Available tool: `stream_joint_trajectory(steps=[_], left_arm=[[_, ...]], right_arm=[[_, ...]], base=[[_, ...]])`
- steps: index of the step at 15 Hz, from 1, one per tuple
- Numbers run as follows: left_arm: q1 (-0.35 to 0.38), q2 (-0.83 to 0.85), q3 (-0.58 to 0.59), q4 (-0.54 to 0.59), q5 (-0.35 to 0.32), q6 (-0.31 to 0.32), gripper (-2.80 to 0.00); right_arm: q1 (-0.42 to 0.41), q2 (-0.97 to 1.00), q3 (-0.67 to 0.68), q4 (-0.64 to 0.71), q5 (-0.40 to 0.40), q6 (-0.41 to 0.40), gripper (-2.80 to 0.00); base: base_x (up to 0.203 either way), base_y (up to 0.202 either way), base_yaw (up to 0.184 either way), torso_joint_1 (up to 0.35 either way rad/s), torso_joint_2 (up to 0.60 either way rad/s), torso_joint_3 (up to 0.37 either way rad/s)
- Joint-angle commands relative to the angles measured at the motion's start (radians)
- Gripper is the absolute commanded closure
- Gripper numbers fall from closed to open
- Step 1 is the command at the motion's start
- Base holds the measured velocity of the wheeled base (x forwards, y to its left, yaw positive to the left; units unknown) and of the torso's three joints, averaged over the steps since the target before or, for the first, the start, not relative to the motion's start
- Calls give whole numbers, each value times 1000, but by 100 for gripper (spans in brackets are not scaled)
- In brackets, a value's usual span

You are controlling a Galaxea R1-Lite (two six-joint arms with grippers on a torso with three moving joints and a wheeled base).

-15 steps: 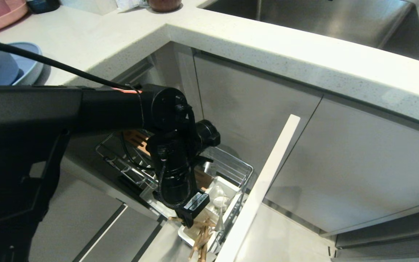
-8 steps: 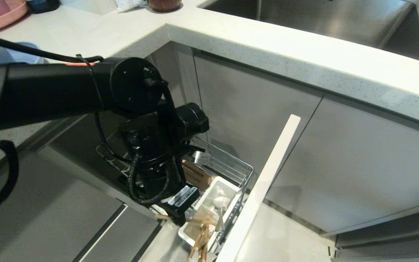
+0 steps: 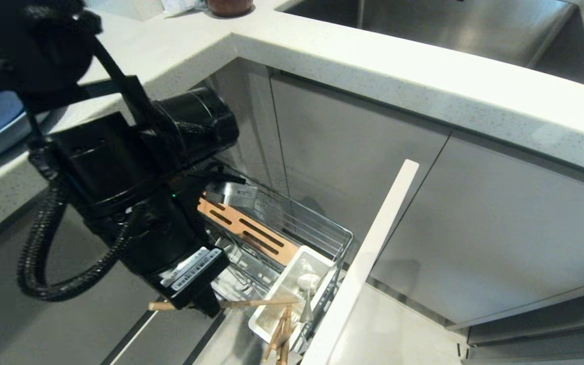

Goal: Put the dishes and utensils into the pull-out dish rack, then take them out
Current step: Take the chopsticks out of the cupboard

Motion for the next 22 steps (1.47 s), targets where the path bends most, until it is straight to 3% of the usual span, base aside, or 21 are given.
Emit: stream_joint_trajectory(steps=[1, 13, 17, 19, 22], left_arm=[[-13, -91, 1, 8, 2, -6, 0], [-11, -544, 1, -16, 25, 1, 0], [39, -661, 2, -172, 1, -6, 0], [95, -716, 3, -262, -58, -21, 0], [189, -794, 30, -433, -143, -97, 0]], right_arm=[[0, -4, 2, 0, 0, 0, 0], [0, -3, 2, 0, 0, 0, 0], [0, -4, 2, 0, 0, 0, 0], [0, -3, 2, 0, 0, 0, 0], [0, -3, 2, 0, 0, 0, 0]], base=[[0, 0, 0, 0, 0, 0], [0, 0, 0, 0, 0, 0], [0, 0, 0, 0, 0, 0], [0, 0, 0, 0, 0, 0], [0, 0, 0, 0, 0, 0]])
